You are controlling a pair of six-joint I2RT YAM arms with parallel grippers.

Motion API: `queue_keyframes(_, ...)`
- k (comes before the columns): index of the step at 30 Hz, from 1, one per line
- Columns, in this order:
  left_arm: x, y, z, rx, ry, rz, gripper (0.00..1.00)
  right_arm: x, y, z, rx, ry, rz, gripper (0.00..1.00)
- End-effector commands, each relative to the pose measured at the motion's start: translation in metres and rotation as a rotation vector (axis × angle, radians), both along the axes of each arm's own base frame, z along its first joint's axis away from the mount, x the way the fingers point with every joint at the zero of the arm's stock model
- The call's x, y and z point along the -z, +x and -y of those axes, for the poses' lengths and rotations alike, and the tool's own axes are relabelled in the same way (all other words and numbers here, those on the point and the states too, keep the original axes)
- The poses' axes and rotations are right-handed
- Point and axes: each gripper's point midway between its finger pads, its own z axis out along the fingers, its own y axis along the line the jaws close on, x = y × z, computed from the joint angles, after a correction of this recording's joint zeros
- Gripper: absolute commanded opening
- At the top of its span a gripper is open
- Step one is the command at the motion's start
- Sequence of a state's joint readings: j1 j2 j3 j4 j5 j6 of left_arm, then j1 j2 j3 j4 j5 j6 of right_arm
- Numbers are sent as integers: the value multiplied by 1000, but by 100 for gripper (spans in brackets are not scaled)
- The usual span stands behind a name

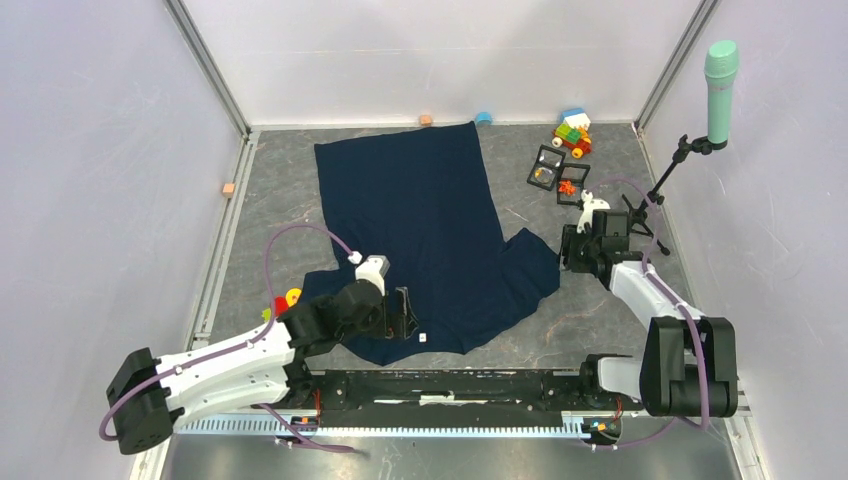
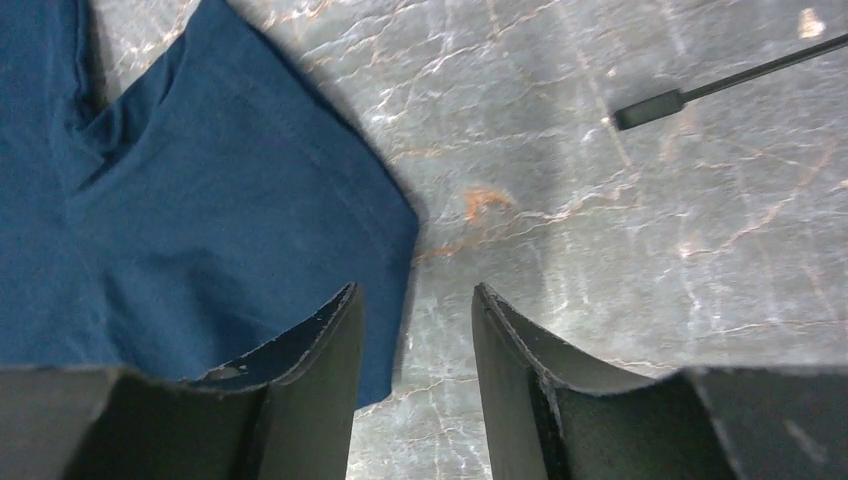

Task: Pin the brooch onto the clothing

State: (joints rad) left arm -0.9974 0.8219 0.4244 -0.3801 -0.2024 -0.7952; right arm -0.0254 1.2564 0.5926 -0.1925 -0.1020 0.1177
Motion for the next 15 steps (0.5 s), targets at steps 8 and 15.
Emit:
queue_keyframes(8,-15,2,39,90,-109,2,100,23,-23,-36,-93,27,-70,40)
queue_keyframes(15,-15,1,35,74,-128,4,100,21,-24,-29,-45,-60,-59,36)
